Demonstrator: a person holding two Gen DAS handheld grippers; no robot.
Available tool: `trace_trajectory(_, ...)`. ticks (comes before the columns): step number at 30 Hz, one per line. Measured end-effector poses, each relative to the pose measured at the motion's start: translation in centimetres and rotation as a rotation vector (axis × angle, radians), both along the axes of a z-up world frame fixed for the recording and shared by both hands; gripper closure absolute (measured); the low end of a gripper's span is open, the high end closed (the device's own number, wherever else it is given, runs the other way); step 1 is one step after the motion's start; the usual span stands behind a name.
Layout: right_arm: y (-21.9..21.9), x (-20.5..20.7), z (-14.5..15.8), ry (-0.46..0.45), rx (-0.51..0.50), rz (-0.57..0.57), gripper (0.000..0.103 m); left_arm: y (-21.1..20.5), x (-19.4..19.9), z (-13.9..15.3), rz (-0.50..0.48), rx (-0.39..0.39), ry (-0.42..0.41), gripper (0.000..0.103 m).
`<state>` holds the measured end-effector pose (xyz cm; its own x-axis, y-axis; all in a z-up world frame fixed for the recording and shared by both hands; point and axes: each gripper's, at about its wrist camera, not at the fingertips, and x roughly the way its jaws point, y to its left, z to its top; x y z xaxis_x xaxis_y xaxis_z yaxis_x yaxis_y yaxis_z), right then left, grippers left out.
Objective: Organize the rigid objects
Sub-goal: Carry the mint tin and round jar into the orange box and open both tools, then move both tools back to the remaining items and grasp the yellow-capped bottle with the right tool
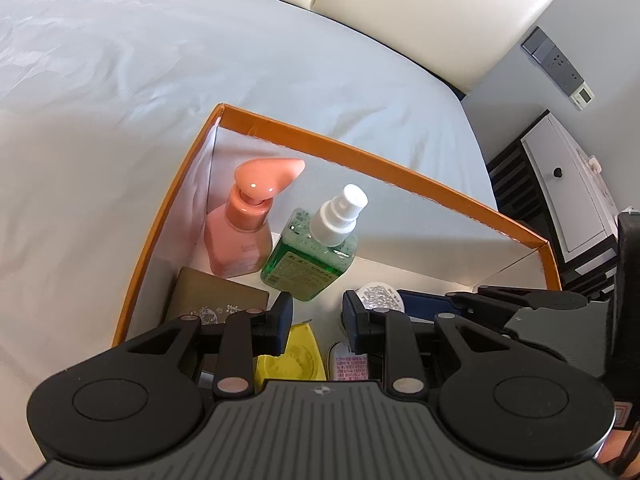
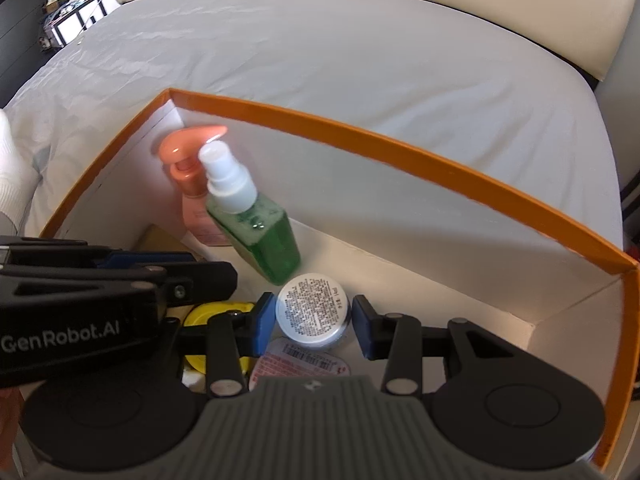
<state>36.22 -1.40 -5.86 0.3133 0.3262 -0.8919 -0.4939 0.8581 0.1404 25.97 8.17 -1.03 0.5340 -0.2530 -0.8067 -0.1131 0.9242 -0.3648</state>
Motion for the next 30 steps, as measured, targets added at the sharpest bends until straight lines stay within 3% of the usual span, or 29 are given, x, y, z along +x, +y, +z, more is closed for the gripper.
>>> trace_trajectory(8,0.1,-1.2,0.6,-0.02,-0.014,0.03,0.059,0.7,-0.9,-0.2,0.011,-0.018,-0.011,0.072)
trace_trajectory(18,-0.4,-2.6,2.6,-0.058,-0.01,0.068,0.059,0.5,-3.5,1.5,-0.028,-0.019,-0.095,0.071)
trace_trajectory(30,-3.1,-9.8,8.1,-0.225,0.036,0.134,0.051,-1.4,-12.3,6.3,-0.086,-0.046,-0.343,0.071)
